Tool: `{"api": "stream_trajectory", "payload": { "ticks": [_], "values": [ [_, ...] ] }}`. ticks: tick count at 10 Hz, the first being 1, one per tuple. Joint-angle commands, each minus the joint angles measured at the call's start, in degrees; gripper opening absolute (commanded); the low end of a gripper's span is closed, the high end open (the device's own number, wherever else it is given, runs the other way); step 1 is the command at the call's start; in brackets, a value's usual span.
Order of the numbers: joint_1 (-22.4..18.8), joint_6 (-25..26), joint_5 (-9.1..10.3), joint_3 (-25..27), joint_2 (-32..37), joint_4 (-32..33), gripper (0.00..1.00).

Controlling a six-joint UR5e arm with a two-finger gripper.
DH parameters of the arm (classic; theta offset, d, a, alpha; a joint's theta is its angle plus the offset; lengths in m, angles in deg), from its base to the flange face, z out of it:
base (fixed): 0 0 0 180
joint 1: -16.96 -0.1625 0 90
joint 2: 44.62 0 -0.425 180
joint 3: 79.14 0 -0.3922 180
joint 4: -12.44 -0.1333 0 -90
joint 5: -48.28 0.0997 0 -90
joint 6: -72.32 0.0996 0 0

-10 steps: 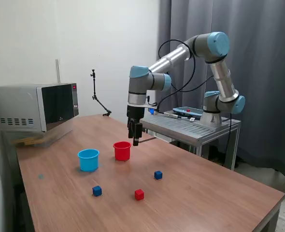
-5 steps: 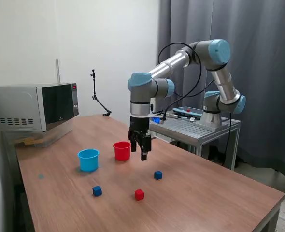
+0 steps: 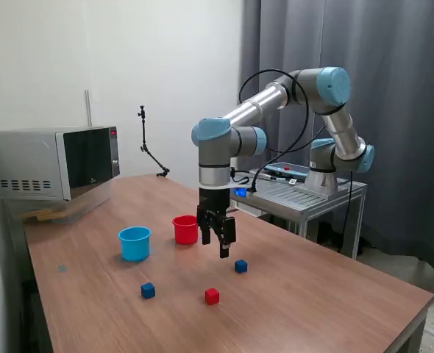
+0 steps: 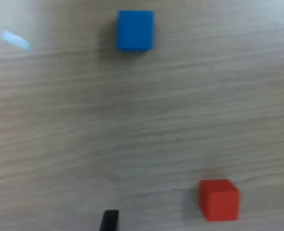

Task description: Place red objects in the red bin, and blue objects in the blue bin.

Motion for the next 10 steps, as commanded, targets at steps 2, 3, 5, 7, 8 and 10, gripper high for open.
{"api": "stream_trajectory", "payload": {
  "ticks": [2,3,5,7,8,10],
  "values": [
    [-3.1,0.9,0.69,-2.3,-1.9,2.1,1.0],
    [-3.1,7.8,-0.96,-2.4,-2.0,2.8,1.0],
    [-3.6,13.9,-5.89,-3.7,-3.5,2.7,1.0],
    [-3.6,14.4,-5.9,-5.7,-5.6,2.3,1.0],
    [-4.3,14.2,-5.73,-6.7,-7.0,2.3,1.0],
    [-6.0,10.8,-5.38,-7.0,-7.9,2.3,1.0]
  ]
}}
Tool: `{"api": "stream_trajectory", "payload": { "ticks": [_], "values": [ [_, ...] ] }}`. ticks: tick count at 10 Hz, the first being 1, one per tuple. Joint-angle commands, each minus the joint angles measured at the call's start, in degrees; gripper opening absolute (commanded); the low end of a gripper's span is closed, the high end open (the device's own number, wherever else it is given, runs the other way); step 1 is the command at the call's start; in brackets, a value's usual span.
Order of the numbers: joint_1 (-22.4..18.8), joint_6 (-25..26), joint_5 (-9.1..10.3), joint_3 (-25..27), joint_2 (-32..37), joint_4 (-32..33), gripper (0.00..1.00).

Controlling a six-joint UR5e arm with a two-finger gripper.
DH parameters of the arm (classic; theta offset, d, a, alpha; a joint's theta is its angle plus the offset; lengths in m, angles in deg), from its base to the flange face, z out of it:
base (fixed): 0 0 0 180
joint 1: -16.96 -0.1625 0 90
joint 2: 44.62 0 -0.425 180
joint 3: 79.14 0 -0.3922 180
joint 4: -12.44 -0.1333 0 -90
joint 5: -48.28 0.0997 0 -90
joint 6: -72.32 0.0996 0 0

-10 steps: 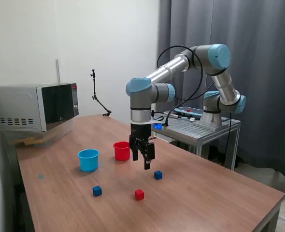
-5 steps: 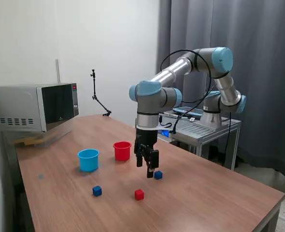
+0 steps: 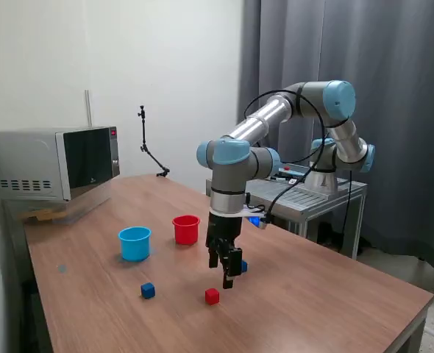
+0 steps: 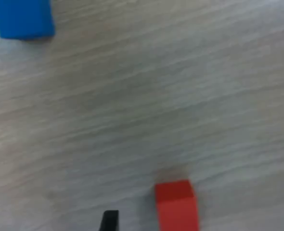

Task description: Place red objects in the red bin, and blue objects in the blue bin.

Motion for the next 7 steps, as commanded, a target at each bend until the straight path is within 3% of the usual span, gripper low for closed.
{"api": "stream_trajectory", "payload": {
  "ticks": [1,3,7],
  "values": [
    [-1.4,-3.6,1.0,-0.3,-1.0,0.2,1.0],
    [-1.3,-6.8,1.36,0.7,-1.0,-0.1,1.0],
    [-0.7,-7.2,1.36,0.9,-1.1,-0.2,1.0]
  ]
}}
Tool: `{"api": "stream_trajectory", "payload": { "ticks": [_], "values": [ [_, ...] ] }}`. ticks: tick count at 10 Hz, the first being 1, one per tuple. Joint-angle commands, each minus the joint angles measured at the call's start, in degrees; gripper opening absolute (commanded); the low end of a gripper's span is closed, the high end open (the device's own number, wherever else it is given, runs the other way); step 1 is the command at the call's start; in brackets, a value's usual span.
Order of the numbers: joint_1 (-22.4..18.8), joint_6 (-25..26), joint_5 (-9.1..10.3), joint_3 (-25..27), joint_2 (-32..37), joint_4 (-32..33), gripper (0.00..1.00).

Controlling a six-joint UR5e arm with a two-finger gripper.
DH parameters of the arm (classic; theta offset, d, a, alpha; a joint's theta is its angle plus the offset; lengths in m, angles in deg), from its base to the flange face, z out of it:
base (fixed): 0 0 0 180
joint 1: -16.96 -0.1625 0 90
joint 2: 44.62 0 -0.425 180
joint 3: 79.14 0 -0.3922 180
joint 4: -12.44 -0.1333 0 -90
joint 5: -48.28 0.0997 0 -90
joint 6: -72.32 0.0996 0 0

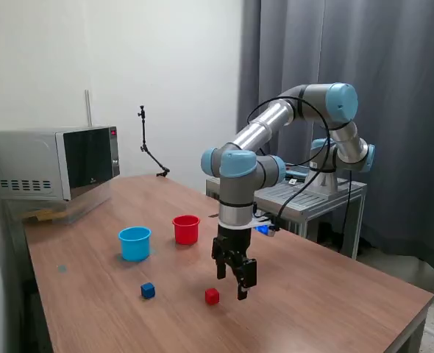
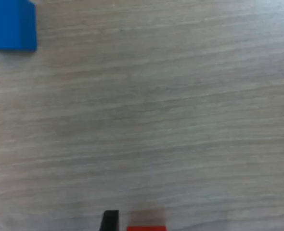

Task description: Place red objects in the red bin, and blue objects in the blue bin.

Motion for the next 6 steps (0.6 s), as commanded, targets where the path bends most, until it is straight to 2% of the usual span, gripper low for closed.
{"api": "stream_trajectory", "payload": {
  "ticks": [1,3,6],
  "values": [
    [0.5,-1.1,0.06,0.0,0.0,0.1,1.0],
    [1.0,-4.5,0.06,0.0,-0.1,0.9,1.0],
    [1.7,-6.0,0.15,0.2,-0.7,1.1,1.0]
  ]
}}
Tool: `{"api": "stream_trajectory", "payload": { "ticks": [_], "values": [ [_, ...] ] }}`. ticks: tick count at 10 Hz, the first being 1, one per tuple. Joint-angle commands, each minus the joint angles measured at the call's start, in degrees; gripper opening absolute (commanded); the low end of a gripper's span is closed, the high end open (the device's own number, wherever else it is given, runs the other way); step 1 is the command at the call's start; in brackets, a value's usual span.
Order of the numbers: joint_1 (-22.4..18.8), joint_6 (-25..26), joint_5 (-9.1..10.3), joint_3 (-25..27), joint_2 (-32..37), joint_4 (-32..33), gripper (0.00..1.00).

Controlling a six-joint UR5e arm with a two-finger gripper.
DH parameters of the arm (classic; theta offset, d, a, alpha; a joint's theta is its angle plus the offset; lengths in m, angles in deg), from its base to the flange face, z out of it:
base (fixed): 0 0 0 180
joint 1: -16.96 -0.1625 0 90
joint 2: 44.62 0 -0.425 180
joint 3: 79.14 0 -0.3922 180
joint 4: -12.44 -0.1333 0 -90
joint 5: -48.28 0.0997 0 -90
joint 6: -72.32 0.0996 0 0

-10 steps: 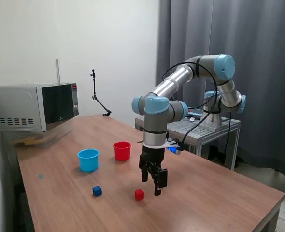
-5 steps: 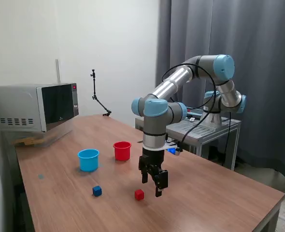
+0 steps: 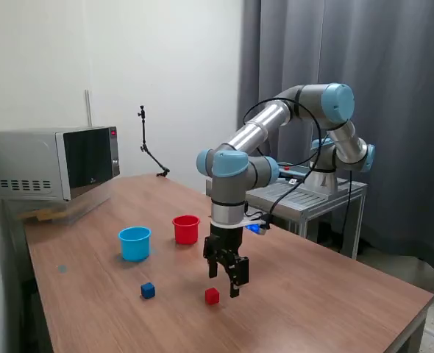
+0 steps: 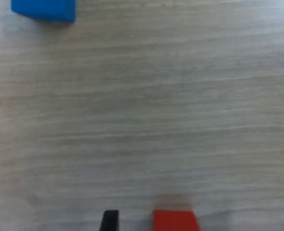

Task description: Place red objects in the red bin, and blue objects in the blue bin.

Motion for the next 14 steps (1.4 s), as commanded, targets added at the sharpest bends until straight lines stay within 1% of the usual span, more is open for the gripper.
{"api": "stream_trajectory", "payload": {
  "ticks": [1,3,5,10,14],
  "values": [
    [0.5,-1.7,0.04,-0.5,-1.0,0.1,1.0],
    [0.5,-3.2,0.91,-2.3,-2.3,0.1,1.0],
    [0.5,-4.5,0.92,-2.7,-2.4,0.2,1.0],
    [0.6,-4.5,0.92,-2.7,-2.8,1.8,1.0],
    [0.8,-4.5,0.83,-3.5,-3.5,1.8,1.0]
  ]
}}
